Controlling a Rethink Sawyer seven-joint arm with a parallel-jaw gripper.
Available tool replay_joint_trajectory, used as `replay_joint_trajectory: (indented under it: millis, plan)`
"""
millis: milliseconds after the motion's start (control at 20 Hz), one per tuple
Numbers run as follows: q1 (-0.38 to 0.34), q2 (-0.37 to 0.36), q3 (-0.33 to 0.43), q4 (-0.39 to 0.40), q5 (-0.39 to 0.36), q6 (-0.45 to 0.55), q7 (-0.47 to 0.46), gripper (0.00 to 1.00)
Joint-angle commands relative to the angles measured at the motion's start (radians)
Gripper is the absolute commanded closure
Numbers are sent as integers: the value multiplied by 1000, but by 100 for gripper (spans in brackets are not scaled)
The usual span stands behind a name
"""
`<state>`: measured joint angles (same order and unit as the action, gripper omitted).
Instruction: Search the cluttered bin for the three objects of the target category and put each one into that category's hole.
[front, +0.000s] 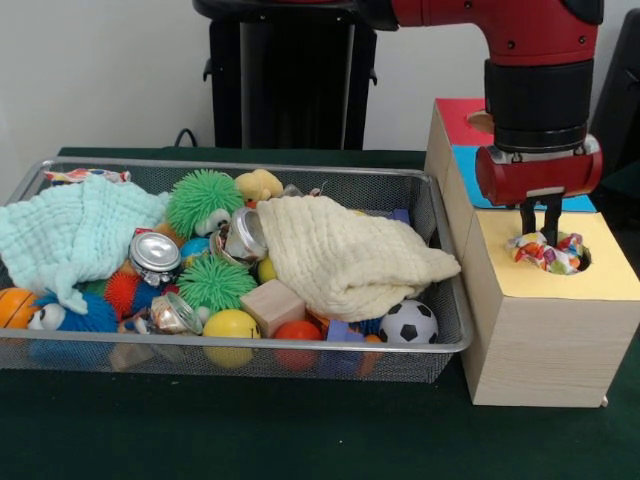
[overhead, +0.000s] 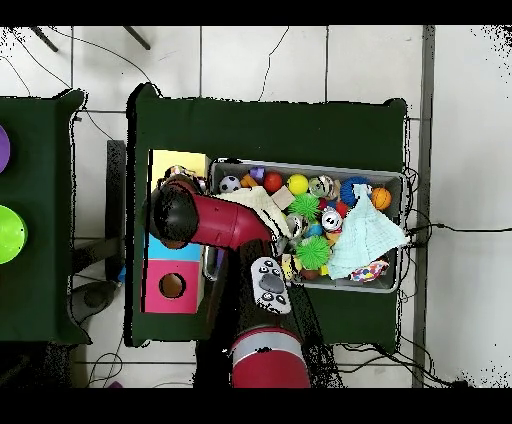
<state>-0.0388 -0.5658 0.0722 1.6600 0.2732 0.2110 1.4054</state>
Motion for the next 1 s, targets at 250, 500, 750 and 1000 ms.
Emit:
replay_joint_trajectory:
  millis: [250,500,750,1000]
  plan:
    - [19,-1,-7,-31,7,163,183,100]
    - [25,-123,-21,0,12,292,198,100]
    - [28,-176,-28,24,8,343,205,100]
    - [33,-174,-37,3,3,370,211,100]
